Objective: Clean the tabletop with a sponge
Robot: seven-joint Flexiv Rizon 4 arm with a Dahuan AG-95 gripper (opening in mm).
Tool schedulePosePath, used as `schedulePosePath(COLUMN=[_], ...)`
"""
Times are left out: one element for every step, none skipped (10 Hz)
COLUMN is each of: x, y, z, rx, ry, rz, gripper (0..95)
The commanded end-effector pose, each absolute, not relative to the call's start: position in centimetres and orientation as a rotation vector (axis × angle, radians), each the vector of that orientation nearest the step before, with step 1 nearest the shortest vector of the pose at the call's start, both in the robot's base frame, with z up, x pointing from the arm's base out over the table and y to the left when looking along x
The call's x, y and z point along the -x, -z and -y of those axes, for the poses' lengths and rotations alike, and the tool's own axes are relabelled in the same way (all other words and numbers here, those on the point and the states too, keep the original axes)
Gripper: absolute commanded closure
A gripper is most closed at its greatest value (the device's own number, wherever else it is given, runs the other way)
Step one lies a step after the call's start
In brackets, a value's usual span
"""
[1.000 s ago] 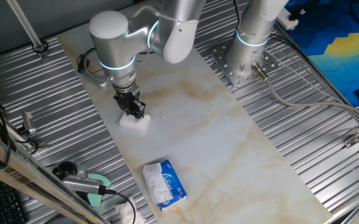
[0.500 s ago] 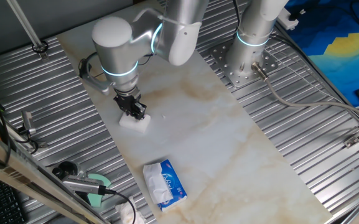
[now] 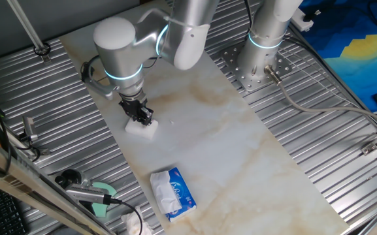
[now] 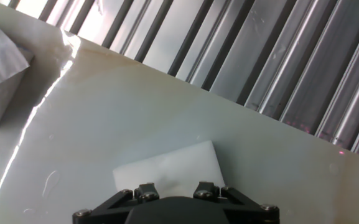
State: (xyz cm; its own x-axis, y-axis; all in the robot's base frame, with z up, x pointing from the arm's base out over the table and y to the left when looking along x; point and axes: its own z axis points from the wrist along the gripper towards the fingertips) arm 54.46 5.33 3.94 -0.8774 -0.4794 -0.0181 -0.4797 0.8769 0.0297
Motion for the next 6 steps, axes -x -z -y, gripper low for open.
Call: schedulePosePath(x=[-54.4, -54.8, -55.2, -55.5, -56.0, -56.3], y=[-4.1, -4.1, -4.2, -4.3, -4.5, -4.6], z=[-4.9, -4.5, -4.1, -3.8, -3.6, -3.5], rx=[0.795, 0.815, 0.826, 0.83, 0.83, 0.832], ry=[-0.052, -0.051, -0.052, -0.056, -0.059, -0.061], rz=[-3.016, -3.008, -3.005, -3.005, -3.005, -3.006], gripper=[57.0, 57.0, 57.0, 57.0, 57.0, 57.0])
